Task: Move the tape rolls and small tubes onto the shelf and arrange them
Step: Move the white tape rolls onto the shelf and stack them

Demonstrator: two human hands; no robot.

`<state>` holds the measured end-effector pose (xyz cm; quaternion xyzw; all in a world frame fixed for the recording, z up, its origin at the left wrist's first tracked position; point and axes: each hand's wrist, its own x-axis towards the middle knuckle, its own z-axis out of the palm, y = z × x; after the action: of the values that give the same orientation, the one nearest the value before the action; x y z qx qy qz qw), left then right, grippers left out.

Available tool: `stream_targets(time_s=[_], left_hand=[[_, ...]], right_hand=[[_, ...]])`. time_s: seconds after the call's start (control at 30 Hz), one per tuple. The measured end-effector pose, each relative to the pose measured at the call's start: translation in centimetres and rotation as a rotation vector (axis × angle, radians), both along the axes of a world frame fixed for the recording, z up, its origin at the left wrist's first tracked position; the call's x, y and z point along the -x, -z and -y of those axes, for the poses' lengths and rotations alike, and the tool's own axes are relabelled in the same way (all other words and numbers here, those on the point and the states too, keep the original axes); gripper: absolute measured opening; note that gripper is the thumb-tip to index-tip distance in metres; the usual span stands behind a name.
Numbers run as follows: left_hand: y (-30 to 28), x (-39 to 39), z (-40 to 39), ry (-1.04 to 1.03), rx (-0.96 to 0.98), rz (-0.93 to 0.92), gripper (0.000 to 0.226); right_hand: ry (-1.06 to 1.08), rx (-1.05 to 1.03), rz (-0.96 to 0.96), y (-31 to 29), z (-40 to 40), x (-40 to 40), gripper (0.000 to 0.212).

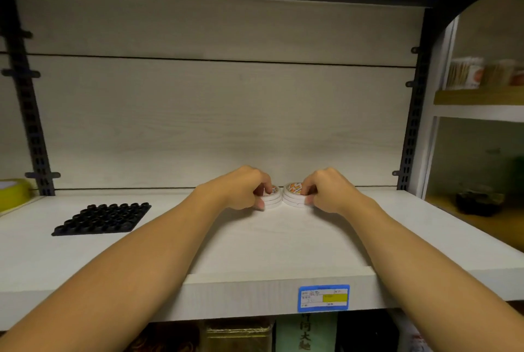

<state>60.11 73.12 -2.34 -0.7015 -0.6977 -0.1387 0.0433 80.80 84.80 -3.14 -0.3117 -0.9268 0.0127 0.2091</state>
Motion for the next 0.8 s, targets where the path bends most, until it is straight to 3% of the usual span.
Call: stream_targets(time_s=[0.17,0.33,0.53,0.8], left_hand=[[-1.4,-0.3,2.5,-0.084,-0.107,-0.123,0.041],[-3.3,-0.4,7.2,-0.279,-0.258,-0.187,0.028],[-4.4,-2.5,16.9,-0.368,-0.366,-0.268,0.033],[-3.2,-4.7,30.9,-0.555,-0.487,-0.352,0.033]], right_hand=[[0.019,-0.025,0.070,-0.1,1.4,-0.2,0.022],[0.025,-0.115,-0.018,-2.1,4.5,-1.7,0.037],[-0.068,-0.196,-0.125,-4.3,12.2,-3.1,0.050],[-0.242,-0.290,-0.229,-3.6,23.0,-3.9,0.049]])
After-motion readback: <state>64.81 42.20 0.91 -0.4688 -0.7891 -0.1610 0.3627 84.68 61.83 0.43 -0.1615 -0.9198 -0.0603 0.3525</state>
